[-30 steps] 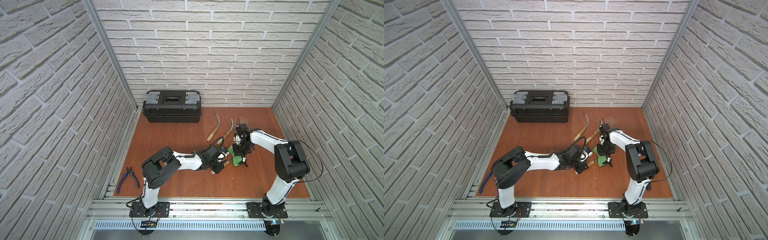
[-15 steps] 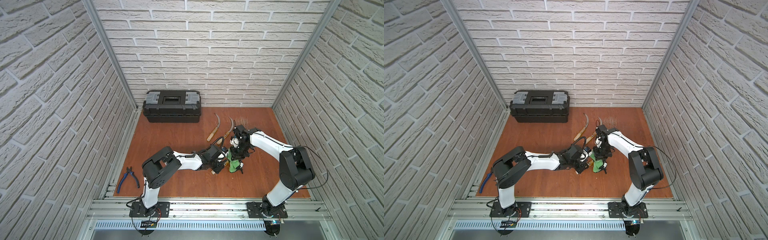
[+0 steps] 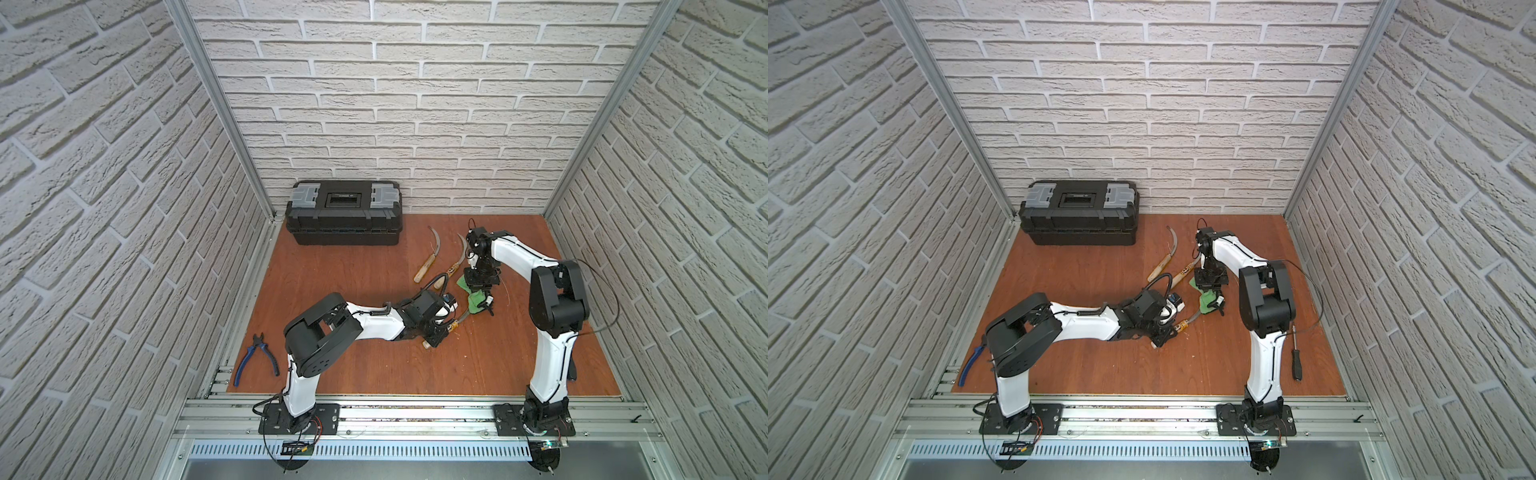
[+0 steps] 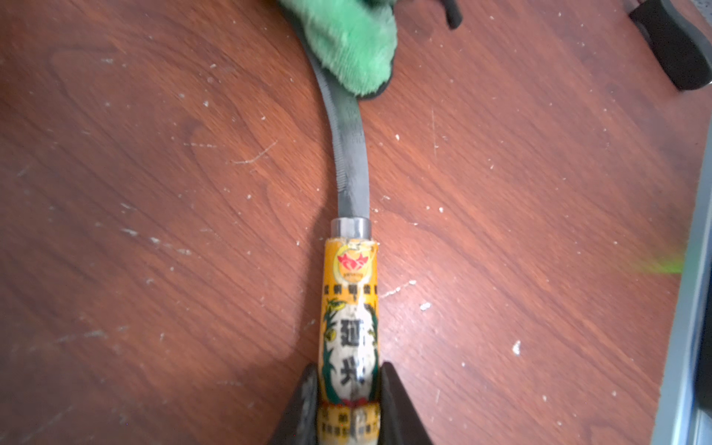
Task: Wipe small sickles with rags
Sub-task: Wipe the small sickle at the center of the board.
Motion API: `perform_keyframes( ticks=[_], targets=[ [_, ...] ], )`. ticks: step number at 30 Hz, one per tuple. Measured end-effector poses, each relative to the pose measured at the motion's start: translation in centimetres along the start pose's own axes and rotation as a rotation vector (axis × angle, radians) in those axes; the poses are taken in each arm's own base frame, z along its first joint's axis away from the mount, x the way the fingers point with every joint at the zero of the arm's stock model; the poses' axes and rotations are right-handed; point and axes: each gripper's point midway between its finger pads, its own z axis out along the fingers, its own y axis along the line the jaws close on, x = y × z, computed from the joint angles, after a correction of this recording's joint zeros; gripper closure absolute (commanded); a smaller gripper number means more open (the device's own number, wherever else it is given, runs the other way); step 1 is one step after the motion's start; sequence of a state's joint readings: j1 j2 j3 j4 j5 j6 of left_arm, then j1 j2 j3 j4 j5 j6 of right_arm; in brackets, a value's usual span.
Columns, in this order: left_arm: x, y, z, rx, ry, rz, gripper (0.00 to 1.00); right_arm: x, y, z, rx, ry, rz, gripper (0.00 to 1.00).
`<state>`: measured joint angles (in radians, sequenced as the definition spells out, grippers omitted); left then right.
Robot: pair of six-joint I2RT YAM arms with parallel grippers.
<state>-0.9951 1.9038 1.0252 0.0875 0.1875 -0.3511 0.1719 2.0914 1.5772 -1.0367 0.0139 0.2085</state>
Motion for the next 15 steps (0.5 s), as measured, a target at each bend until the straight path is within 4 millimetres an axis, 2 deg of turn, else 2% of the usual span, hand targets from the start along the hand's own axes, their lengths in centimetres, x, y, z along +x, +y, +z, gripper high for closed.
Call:
perform_keyframes(
  ticks=[3,8,15],
  targets=[
    [0.0,0.0,0.0,0.000,0.000,-0.002,1.00,0.0,0.0,0.0,0.001,0.009,-0.005,0.97],
    [0.0,0.0,0.0,0.000,0.000,-0.001,1.00,1.4,0.3,0.3,-0.031,-0.023,-0.013,0.97],
    [0.0,0.0,0.0,-0.002,0.000,0.000,1.00,6.9,2.0,0.7,-0.089,-0.019,-0.063,0.97]
  ],
)
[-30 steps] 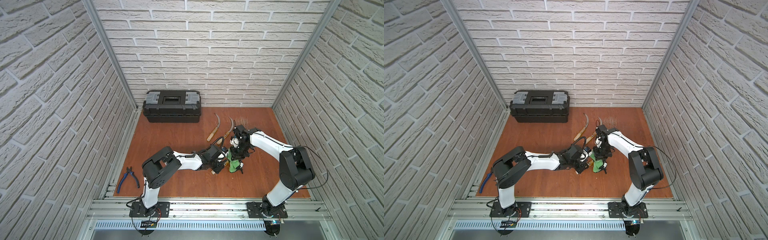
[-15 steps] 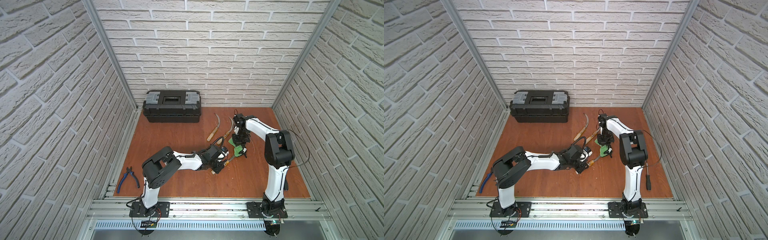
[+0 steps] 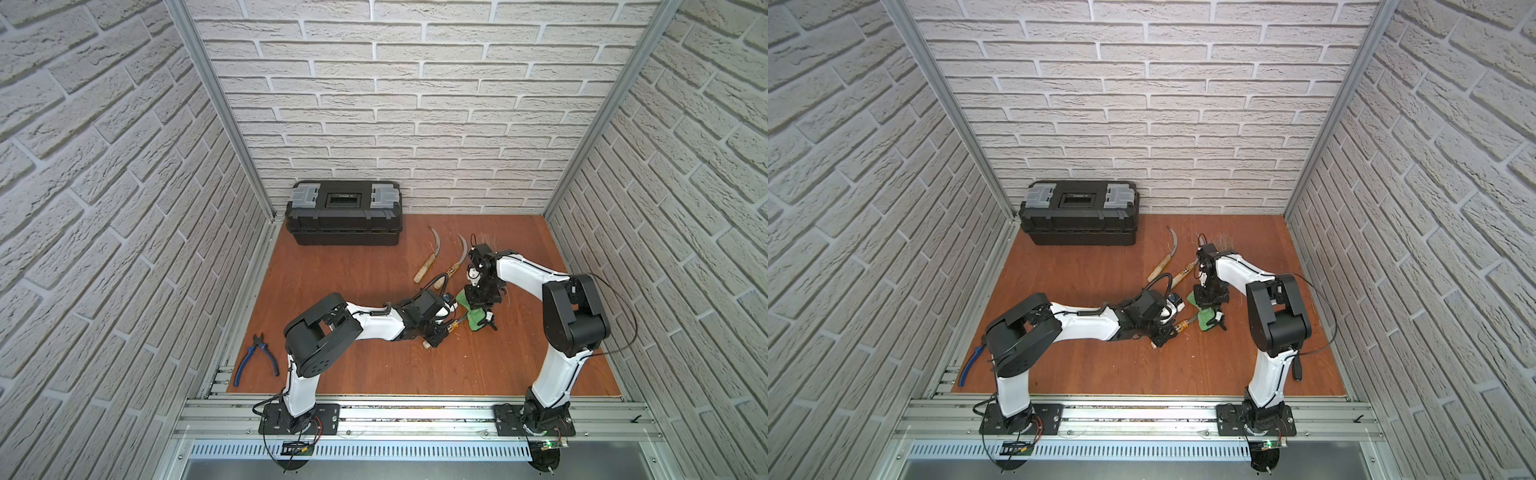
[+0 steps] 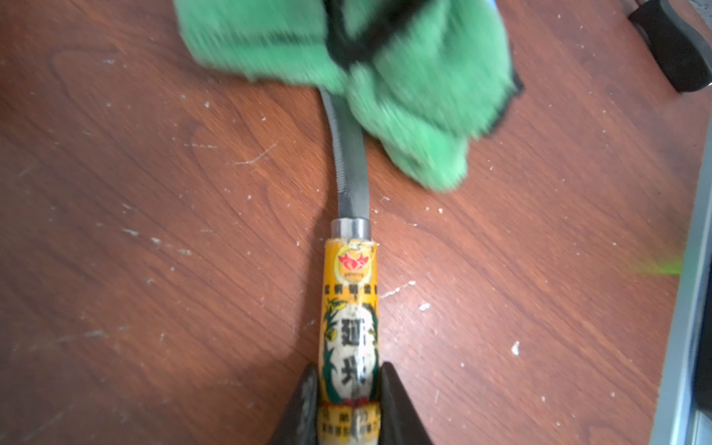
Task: Wipe small sickles with rags
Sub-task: Wipe the small sickle at the center of the board.
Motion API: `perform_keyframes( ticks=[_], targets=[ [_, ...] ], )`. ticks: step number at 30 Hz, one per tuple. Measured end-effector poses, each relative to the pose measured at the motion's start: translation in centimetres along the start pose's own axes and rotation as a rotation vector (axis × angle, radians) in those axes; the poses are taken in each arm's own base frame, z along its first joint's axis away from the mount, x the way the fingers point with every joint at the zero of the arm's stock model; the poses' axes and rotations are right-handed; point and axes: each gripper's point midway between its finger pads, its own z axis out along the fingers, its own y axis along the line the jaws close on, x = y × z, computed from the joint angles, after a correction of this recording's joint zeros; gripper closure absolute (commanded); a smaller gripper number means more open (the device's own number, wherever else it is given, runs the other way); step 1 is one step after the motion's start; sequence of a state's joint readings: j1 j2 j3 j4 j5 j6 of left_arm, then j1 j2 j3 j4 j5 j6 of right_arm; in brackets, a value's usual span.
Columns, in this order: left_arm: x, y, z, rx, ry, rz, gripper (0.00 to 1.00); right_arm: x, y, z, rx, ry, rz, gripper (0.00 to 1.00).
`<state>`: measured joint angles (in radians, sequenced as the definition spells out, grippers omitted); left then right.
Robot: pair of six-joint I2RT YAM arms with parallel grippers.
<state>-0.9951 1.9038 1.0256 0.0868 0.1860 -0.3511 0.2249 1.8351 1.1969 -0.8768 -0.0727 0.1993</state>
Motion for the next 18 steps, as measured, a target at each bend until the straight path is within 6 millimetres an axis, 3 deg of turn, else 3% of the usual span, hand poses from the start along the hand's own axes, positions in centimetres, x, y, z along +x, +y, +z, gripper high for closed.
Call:
perform_keyframes(
  ticks=[5,9,14,18],
  targets=[
    [0.0,0.0,0.0,-0.001,0.001,0.000,1.00,3.2,2.7,0.5,-0.055,-0.012,-0.041,0.97],
    [0.0,0.0,0.0,-0.001,0.002,0.000,0.89,4.4,3.7,0.5,-0.124,-0.042,-0.016,0.97],
    [0.0,0.0,0.0,-0.001,0.012,-0.001,0.72,5.8,3.7,-0.4,-0.185,-0.048,0.046,0.97],
    [-0.2,0.0,0.0,-0.008,0.032,0.006,0.65,5.7,2.1,-2.5,-0.212,-0.111,0.122,0.97]
  ],
)
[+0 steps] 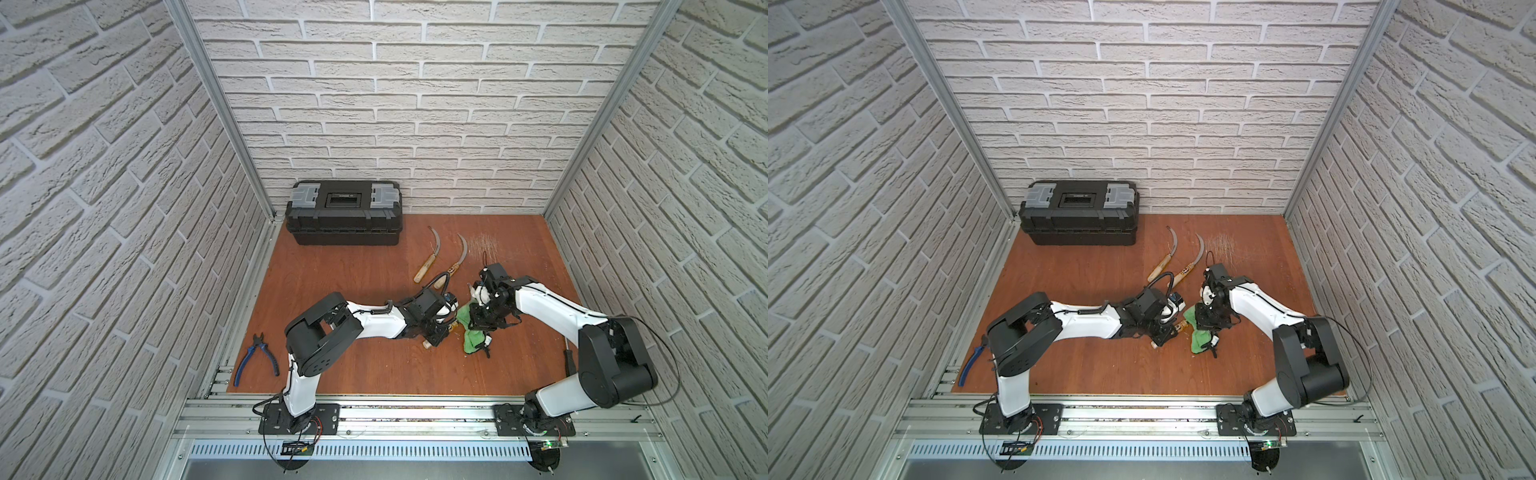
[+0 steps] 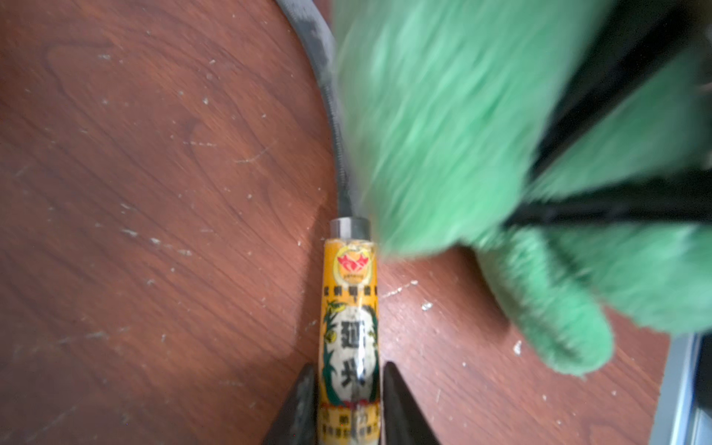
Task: Wipe small sickles with rags
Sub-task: Wipe the small sickle at the center of the board.
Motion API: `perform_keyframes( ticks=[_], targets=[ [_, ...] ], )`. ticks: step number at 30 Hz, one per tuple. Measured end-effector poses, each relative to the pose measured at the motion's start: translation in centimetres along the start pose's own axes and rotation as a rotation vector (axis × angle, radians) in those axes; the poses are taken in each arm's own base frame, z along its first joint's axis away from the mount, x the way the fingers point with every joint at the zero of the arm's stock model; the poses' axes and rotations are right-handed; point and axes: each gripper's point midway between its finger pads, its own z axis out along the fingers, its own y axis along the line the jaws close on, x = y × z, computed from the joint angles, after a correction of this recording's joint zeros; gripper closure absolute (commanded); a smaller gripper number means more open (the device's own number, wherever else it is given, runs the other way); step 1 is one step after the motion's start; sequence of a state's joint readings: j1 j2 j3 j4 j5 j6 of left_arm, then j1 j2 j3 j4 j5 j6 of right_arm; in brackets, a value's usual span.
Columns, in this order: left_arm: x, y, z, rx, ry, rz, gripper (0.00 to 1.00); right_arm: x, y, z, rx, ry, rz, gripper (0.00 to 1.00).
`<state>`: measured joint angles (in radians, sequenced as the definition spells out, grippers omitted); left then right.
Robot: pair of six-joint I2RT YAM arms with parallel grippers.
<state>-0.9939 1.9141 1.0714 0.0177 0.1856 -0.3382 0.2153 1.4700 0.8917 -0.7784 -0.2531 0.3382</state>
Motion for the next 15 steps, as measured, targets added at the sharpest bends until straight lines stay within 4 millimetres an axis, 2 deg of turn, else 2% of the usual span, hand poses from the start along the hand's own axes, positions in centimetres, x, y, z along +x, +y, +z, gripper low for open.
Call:
perform_keyframes(
  ticks=[5,15],
  targets=[
    [-0.4,0.1,0.2,-0.016,0.040,0.014,0.63,-1.3,-1.0,-2.8,-0.015,-0.117,0.046,0.97],
    [-1.9,0.5,1.3,-0.097,0.146,0.075,0.62,-0.4,-3.3,-2.0,0.007,-0.097,0.093,0.97]
  ],
)
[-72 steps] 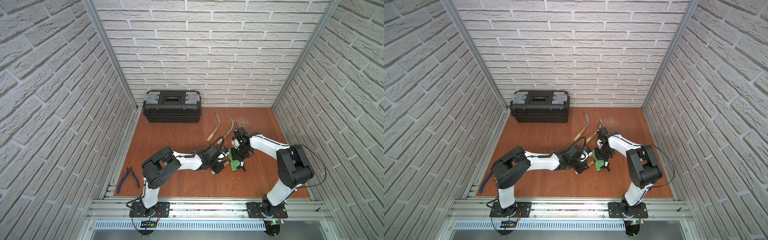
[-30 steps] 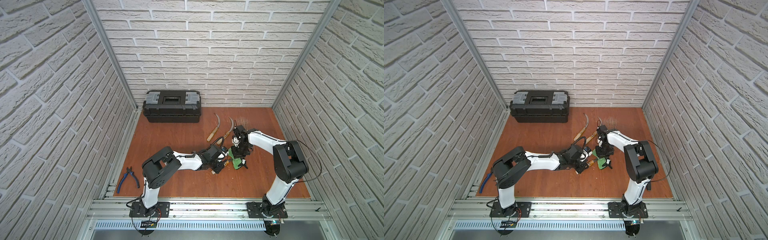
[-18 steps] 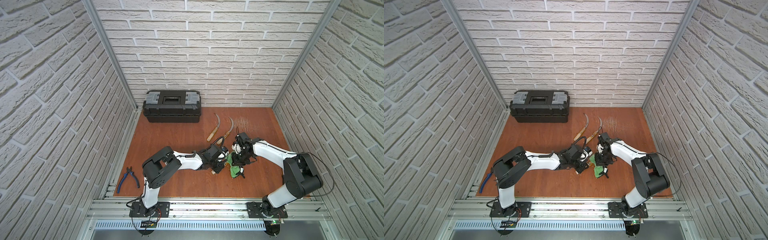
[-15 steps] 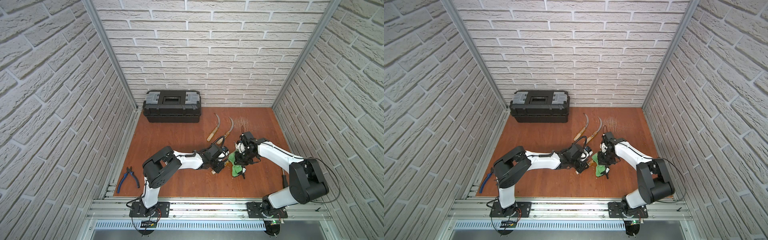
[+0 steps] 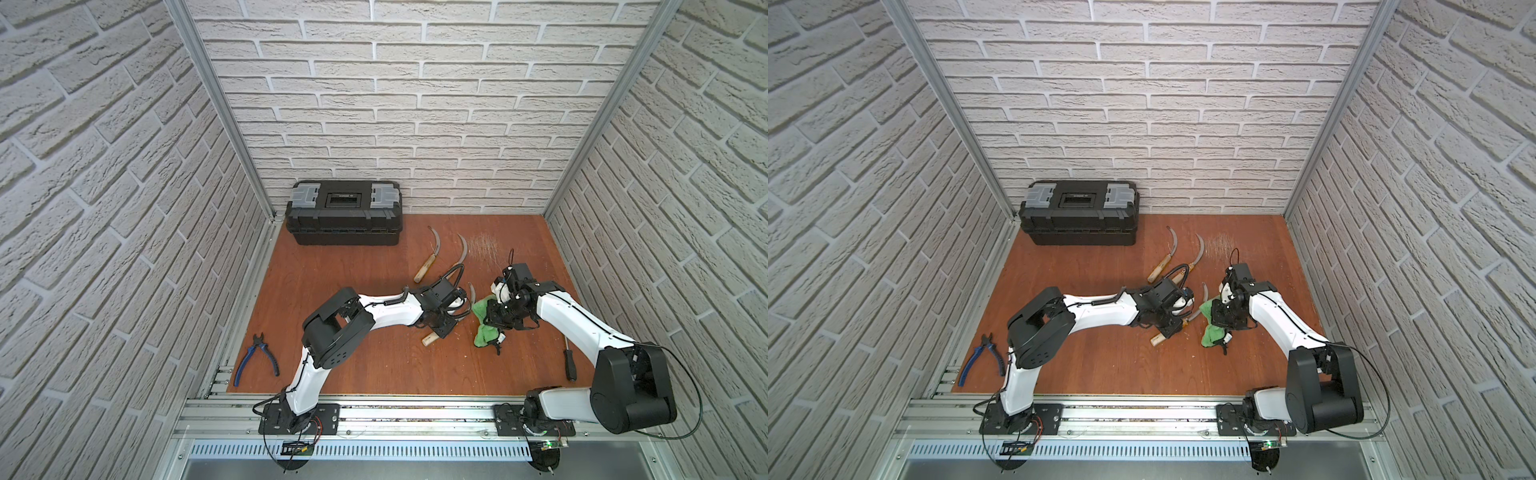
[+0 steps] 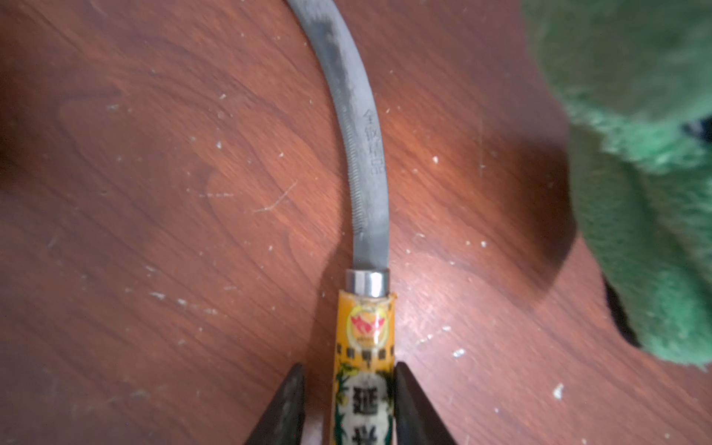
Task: Wipe small sickles with rags
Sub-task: Wipe the small sickle at the center of the board, then pick up the small sickle from the center of the board, then wipe the small sickle.
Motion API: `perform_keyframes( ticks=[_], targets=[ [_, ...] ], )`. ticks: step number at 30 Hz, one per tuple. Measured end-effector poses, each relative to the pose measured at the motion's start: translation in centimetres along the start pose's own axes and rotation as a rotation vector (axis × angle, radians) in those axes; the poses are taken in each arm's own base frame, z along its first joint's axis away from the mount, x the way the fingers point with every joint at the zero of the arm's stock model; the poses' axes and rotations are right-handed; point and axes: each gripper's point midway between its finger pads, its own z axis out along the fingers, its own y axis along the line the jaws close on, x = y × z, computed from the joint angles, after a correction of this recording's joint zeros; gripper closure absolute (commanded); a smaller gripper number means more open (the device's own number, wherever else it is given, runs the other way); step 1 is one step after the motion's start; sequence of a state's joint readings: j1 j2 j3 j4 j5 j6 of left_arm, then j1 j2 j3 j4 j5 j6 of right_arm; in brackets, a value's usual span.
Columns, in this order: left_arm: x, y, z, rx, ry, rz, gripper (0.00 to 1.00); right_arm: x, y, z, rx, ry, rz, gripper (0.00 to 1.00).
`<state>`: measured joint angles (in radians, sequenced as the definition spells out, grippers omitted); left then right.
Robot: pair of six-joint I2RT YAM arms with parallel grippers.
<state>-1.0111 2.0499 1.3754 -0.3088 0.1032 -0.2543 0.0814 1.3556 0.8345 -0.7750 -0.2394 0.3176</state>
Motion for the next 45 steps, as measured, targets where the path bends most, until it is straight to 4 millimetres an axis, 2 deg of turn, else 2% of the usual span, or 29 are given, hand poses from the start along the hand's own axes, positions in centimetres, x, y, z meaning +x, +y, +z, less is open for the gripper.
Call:
perform_keyframes(
  ticks=[3,5,7,9,18,21,23,26,30,32,35,45],
  targets=[
    [-0.4,0.0,0.3,-0.024,0.030,0.022,0.64,0.0,-0.1,0.1,-0.002,-0.005,0.002,0.97],
    [-0.6,-0.1,0.4,-0.043,0.047,0.038,0.69,0.0,-0.2,0.1,-0.002,-0.009,0.003,0.97],
    [-0.6,-0.1,0.5,-0.058,0.064,0.054,0.82,-0.1,-0.3,0.0,-0.006,-0.019,0.006,0.97],
    [-0.6,-0.1,0.5,-0.072,0.078,0.072,1.00,-0.1,-0.4,0.0,-0.009,-0.027,0.010,0.97],
    [-0.2,0.3,0.2,-0.088,0.057,0.024,1.00,-0.4,-0.5,-0.2,-0.029,-0.045,0.012,0.97],
    [0.8,0.9,-0.9,-0.044,0.034,-0.060,1.00,-0.7,-0.2,-0.5,-0.041,-0.055,0.006,0.97],
    [0.6,1.7,-2.3,-0.002,-0.021,-0.144,1.00,-1.2,0.3,-1.0,-0.062,-0.070,0.000,0.97],
    [-1.2,3.1,-4.8,0.065,-0.158,-0.264,1.00,-2.2,1.1,-1.7,-0.088,-0.095,-0.009,0.97],
    [-4.7,4.6,-8.5,0.174,-0.366,-0.385,1.00,-3.8,2.3,-2.4,-0.107,-0.112,-0.031,0.97],
    [-6.4,4.9,-9.8,0.250,-0.463,-0.438,1.00,-4.8,3.2,-2.5,-0.108,-0.110,-0.054,0.97],
    [-7.6,5.4,-10.8,0.352,-0.560,-0.514,1.00,-6.4,5.2,-2.6,-0.118,-0.112,-0.104,0.97],
    [-8.9,6.5,-10.9,0.600,-0.711,-0.696,1.00,-11.6,12.0,-3.2,-0.151,-0.138,-0.238,0.97]
  ],
)
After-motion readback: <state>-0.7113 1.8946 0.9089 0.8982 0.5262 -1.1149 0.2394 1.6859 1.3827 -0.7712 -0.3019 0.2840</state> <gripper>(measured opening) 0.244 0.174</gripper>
